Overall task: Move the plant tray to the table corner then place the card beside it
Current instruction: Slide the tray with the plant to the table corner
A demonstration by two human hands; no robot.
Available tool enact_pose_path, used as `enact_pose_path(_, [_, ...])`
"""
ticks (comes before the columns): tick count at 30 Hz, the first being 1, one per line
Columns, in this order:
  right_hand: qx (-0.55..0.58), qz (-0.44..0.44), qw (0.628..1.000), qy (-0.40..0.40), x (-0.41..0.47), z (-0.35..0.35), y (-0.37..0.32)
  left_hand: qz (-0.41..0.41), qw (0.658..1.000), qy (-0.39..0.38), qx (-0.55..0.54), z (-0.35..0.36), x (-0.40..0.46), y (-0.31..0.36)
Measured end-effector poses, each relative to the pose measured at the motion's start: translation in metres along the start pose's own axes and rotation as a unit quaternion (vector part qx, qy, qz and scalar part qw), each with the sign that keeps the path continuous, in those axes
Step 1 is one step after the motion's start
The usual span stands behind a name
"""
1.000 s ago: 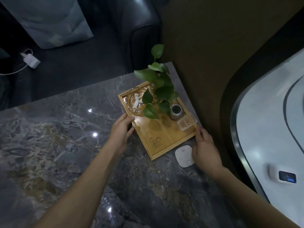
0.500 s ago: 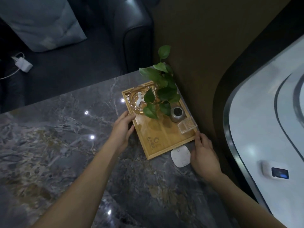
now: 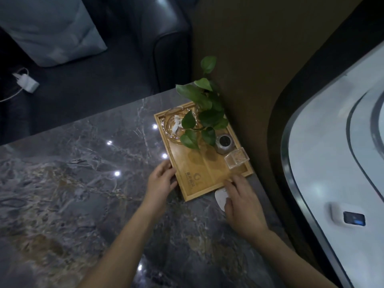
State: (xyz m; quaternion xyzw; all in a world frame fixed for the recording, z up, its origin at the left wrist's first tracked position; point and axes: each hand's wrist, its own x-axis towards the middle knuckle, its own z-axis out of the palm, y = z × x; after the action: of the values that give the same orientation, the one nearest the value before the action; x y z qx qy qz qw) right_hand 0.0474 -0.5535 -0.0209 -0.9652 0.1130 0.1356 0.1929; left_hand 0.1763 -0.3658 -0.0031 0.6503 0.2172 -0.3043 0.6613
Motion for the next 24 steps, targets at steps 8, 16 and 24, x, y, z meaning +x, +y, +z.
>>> enact_pose_path(8, [0.002,-0.019,1.000,0.006,0.000,-0.002,0.006,-0.026,0.999,-0.029,0.008,0.006,-0.006,-0.006])
enact_pose_path(16, [0.013,-0.013,1.000,0.007,0.003,-0.006,0.015,-0.034,0.998,-0.054,0.011,0.015,-0.008,-0.005])
enact_pose_path(24, [0.023,-0.004,1.000,0.014,0.003,-0.005,0.013,-0.026,0.995,-0.091,0.019,0.013,0.006,-0.014])
